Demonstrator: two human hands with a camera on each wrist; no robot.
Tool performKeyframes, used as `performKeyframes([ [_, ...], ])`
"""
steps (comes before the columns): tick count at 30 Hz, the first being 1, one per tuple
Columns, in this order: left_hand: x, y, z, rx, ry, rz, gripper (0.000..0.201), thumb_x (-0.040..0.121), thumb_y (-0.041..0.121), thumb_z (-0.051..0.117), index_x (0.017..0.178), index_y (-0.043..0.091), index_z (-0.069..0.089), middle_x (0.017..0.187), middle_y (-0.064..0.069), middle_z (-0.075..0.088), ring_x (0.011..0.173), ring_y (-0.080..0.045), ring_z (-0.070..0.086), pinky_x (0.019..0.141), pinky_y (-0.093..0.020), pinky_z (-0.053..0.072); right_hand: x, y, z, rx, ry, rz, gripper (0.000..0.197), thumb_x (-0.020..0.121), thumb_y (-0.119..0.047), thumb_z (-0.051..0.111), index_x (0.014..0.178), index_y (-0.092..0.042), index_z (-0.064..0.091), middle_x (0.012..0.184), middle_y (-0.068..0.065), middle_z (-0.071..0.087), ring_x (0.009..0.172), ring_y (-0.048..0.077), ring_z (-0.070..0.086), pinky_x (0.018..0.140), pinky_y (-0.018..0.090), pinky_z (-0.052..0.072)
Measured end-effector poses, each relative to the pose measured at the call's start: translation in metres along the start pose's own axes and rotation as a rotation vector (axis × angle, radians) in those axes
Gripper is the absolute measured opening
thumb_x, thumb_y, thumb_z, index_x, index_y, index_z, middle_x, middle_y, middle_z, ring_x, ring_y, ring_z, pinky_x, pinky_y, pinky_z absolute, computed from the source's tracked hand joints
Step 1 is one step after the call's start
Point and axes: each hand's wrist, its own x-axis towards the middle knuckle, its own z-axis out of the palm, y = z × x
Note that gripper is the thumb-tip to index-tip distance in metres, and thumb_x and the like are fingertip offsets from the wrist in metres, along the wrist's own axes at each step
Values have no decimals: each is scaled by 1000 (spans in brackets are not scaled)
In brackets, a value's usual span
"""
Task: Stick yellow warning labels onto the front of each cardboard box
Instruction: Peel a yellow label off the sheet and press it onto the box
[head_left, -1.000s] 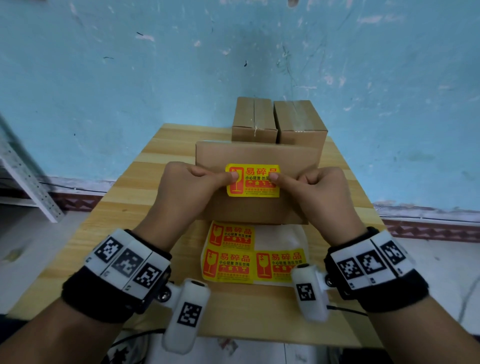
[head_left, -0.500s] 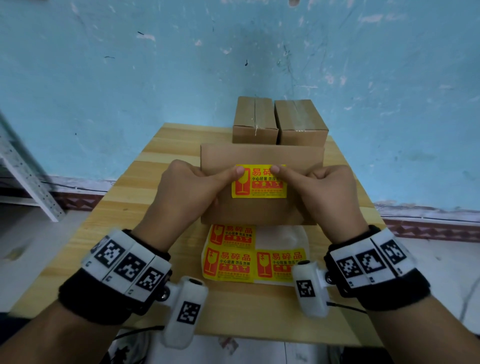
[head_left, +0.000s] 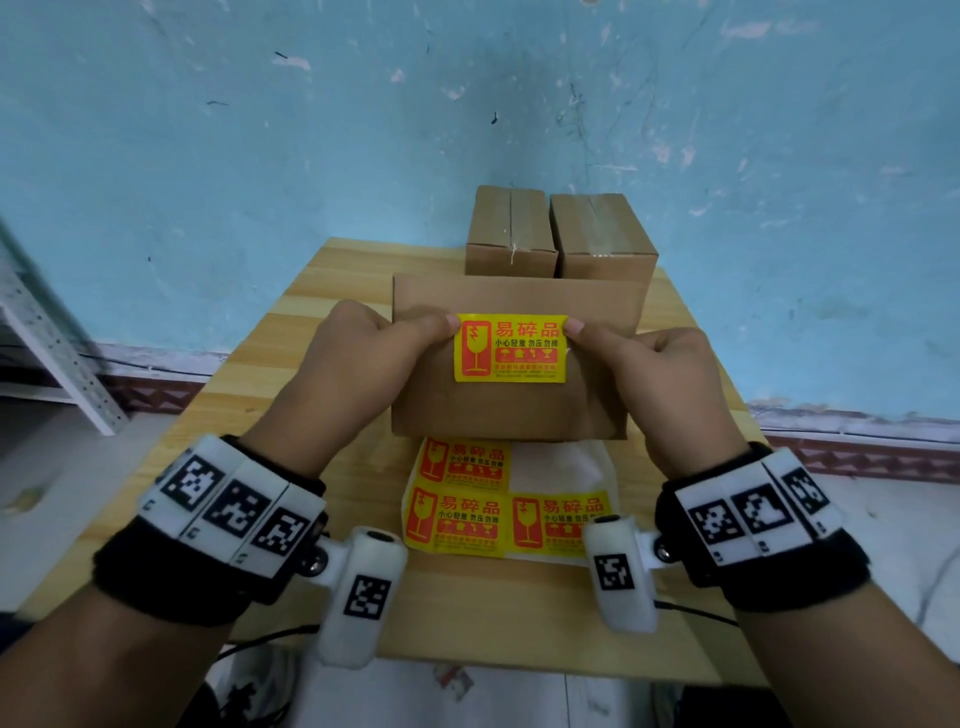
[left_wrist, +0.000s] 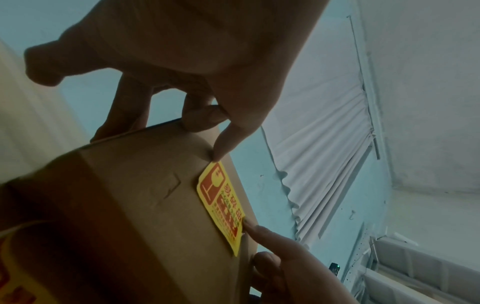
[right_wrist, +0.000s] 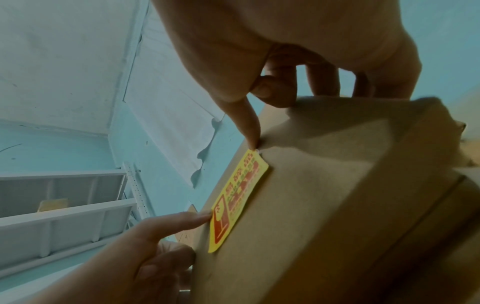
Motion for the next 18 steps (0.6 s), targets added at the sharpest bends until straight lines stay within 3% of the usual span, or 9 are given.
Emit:
performKeyframes([
  [2,-3,1,1,46,30,14,59,71,56,74,49,11,43,46,3,32,49,-18,38,56,-34,28,-1,-1,-1,-15,-15,-47,67,68,-49,83,39,-18,32,37,-4,27,47,20,36,55,33,34],
  [4,-3,1,1,109,51,40,63,75,52,76,44,16,34,36,11,24,43,-13,31,52,-29,25,-1,-2,-3,-37,-53,-101,67,73,-42,83,35,-19,33,33,-9,27,40,13,32,55,30,33],
  [9,0,3,-4,257,-23,57,60,62,54,85,48,3,56,47,-4,41,48,-16,41,52,-32,32,2,-6,-12,-104,-189,-152,60,72,-33,86,36,-15,41,33,-8,35,39,11,35,53,28,36],
  [13,1,4,-8,237,-93,31,61,54,45,92,27,14,46,36,8,34,39,-7,33,51,-28,29,2,-7,-16,-136,-248,-168,56,68,-32,88,46,3,51,47,24,51,49,20,46,56,35,42],
  [14,1,4,-8,242,-100,25,63,54,43,92,24,14,45,33,11,32,35,-6,31,50,-27,28,2,-7,-16,-149,-257,-161,55,67,-32,89,48,4,53,50,26,54,50,20,48,56,35,43],
  [16,0,3,-8,237,-93,18,62,55,44,92,26,13,47,35,9,33,37,-6,31,51,-27,28,0,-9,-14,-191,-255,-148,53,61,-36,92,48,0,56,44,13,53,48,16,49,55,33,43],
  [18,-1,6,-6,238,-44,18,58,55,54,88,40,7,57,44,0,45,46,-12,43,53,-30,33,-5,-13,-9,-265,-211,-141,57,52,-49,92,47,-5,57,41,0,52,42,8,47,49,26,41],
])
